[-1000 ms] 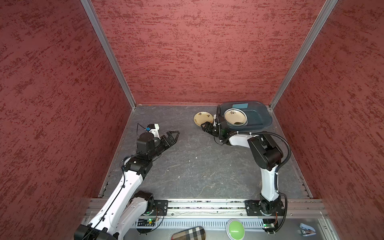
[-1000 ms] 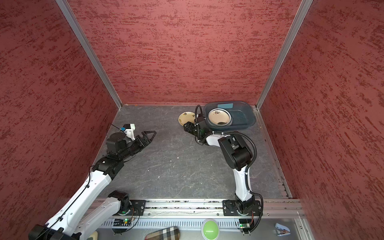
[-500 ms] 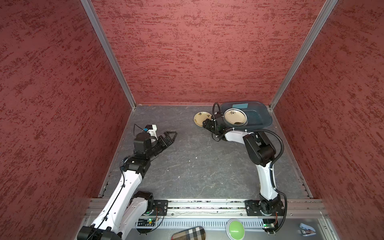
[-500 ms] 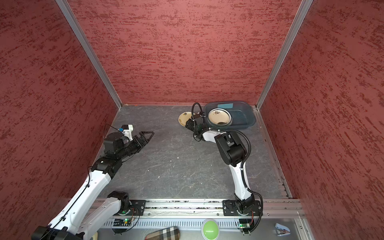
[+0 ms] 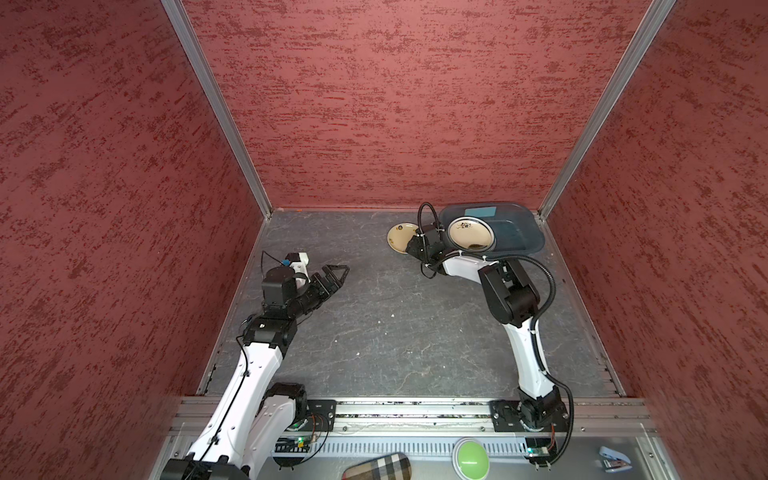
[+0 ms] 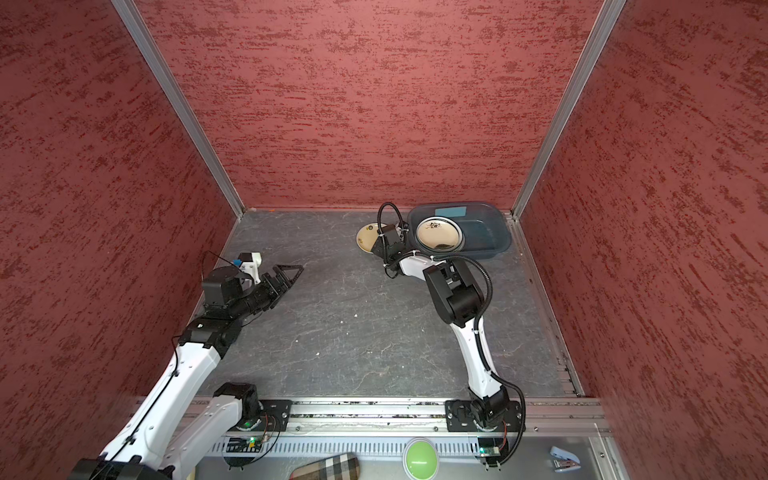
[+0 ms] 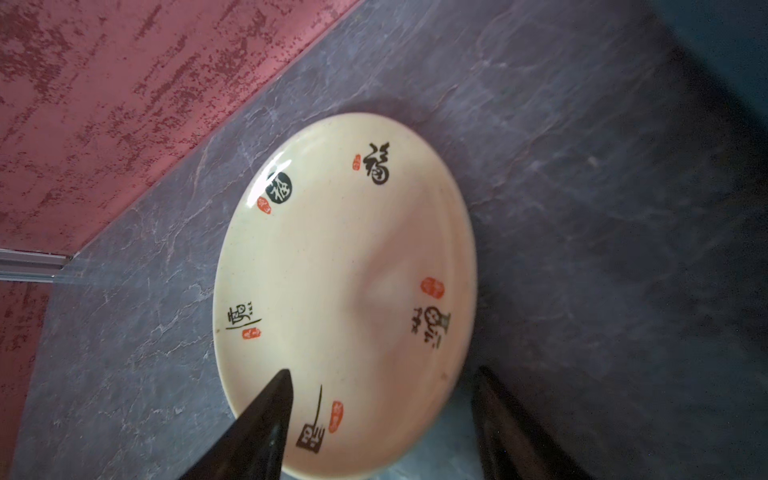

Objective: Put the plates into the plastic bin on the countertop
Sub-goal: 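Grasp the cream calligraphy plate rim with right gripper and tilt it up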

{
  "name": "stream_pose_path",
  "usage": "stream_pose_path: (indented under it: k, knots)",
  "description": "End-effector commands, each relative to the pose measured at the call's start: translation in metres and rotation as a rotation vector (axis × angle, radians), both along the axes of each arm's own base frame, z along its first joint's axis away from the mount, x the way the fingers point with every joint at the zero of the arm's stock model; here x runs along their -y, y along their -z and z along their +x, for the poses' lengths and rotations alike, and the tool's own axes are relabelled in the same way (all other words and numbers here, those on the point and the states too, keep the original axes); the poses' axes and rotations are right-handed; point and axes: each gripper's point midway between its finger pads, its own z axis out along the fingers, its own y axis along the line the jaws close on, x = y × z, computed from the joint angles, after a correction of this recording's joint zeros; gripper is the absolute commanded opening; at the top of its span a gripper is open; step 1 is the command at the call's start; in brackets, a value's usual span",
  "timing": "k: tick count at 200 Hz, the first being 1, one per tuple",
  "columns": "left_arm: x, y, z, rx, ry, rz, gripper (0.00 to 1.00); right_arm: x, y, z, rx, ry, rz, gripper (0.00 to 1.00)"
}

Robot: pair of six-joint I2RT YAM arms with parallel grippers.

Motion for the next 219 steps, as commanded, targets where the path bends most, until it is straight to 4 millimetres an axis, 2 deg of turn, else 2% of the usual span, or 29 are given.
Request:
stream_pose_path:
  k: [1,62,93,111,219]
  knots:
    - [-0.002,0.000,-0.004,0.002,0.010,0.010,0.99,0.006,0.015,0.003,-0.033,0.049,-0.042,0.68]
    - [-0.007,0.004,-0.005,-0.019,-0.006,0.003,0.99,0.008,0.018,0.012,-0.047,0.062,-0.070,0.54]
    - [-0.007,0.003,-0.005,-0.020,-0.008,0.001,0.99,0.009,0.023,0.013,-0.061,0.064,-0.083,0.50]
    - [-0.008,0.004,-0.004,-0.020,-0.014,0.002,0.99,0.008,0.026,0.013,-0.073,0.066,-0.078,0.44]
    - [-0.013,0.010,-0.001,-0.039,-0.033,0.017,1.00,0.009,0.029,0.023,-0.078,0.072,-0.091,0.29]
